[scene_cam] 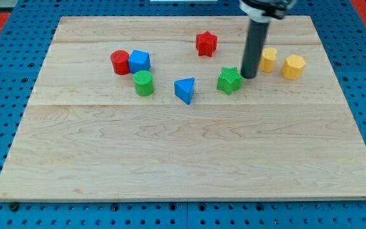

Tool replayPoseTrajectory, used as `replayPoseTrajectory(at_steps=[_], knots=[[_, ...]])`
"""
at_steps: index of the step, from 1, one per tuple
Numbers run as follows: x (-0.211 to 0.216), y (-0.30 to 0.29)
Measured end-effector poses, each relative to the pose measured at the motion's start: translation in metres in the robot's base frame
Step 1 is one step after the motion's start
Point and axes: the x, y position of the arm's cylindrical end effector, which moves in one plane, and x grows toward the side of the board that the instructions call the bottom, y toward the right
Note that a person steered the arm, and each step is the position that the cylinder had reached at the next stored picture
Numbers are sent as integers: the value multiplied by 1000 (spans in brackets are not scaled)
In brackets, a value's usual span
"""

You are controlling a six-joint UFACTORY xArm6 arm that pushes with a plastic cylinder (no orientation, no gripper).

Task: Slide green star to the green circle

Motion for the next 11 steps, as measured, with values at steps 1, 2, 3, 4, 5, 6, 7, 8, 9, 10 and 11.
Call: replayPoseTrajectory(at_steps=[1, 2, 3, 4, 5, 6, 7, 8, 9, 10, 11], knots=[[-4, -27], [-61, -36], [-61, -42], [-21, -31], [9, -9], [-37, -74], [-53, -80], [-34, -62], [-9, -63], [-10, -125], [-22, -176]])
